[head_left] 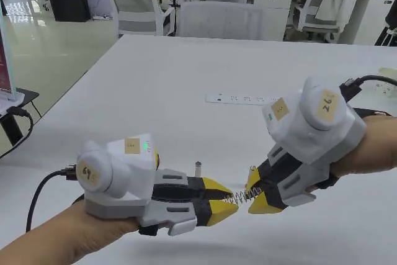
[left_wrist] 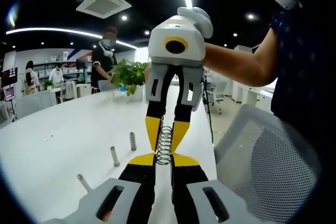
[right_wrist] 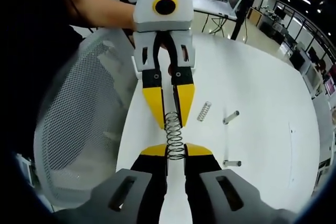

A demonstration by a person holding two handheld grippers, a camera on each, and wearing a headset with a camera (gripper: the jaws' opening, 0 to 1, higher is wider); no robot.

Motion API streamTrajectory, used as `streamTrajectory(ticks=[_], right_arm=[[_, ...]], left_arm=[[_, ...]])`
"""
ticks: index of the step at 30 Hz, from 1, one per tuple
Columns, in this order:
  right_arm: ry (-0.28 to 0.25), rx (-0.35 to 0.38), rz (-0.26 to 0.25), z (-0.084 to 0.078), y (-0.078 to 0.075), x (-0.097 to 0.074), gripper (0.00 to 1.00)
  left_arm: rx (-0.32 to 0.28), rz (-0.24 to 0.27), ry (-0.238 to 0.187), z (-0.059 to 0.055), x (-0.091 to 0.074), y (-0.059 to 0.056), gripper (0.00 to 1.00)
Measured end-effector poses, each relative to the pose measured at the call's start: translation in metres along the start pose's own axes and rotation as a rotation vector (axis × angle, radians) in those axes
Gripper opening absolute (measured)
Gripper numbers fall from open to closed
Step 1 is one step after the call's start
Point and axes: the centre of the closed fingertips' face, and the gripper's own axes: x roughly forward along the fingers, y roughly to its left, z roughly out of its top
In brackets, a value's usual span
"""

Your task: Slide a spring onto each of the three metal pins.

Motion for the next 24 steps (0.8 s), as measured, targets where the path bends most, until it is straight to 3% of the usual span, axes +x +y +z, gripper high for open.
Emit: streamTrajectory(ticks=[13, 24], right_arm=[[-0.059, -0.017, 0.017, 0.028, 0.006, -0.007, 0.09], [-0.043, -0.025, 0.021, 0.031, 0.006, -0.006, 0.08]], left_arm=[[0.009, -0.015, 0.02, -0.004, 0.003, -0.002, 0.03], [0.005, -0.017, 0.022, -0.005, 0.004, -0.003, 0.03]])
